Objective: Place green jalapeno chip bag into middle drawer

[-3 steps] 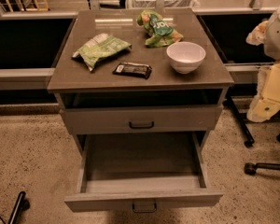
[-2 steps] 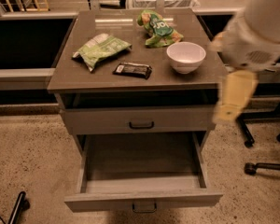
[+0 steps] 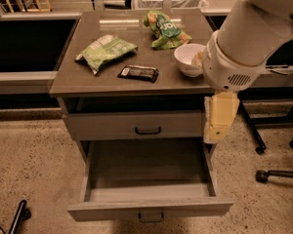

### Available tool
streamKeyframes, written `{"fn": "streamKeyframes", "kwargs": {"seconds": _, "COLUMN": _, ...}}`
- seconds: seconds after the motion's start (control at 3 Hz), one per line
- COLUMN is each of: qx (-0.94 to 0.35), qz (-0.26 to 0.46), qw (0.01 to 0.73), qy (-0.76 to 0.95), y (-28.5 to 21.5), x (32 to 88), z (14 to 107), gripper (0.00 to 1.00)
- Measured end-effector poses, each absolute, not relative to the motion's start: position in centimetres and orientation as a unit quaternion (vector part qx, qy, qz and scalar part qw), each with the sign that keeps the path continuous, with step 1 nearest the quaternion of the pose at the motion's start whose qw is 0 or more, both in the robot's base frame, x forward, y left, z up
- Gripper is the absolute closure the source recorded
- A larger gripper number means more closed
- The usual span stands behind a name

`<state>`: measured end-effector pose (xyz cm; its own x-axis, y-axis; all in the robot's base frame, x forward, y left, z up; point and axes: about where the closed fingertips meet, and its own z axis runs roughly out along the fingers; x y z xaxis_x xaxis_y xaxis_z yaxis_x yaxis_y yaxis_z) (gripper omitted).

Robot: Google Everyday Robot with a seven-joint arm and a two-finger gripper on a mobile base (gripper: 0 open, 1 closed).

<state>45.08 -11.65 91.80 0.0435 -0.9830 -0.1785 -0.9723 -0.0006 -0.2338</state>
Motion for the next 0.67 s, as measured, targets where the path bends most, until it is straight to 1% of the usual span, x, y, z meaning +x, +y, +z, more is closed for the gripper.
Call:
{"fn": "streamKeyframes", "kwargs": {"seconds": 0.33, "qx": -0.709, "qz": -0.021, "qw": 0.151, "qy": 0.688, "y": -11.4, "x": 45.2, "z": 91.9, "gripper": 0.00}}
{"fn": "streamKeyframes", "kwargs": {"seconds": 0.67, "qx": -0.737, "qz": -0.048, "qw": 0.185, "qy": 0.649, "y": -9.2, "x": 49.2, "z": 92.8, "gripper": 0.00}}
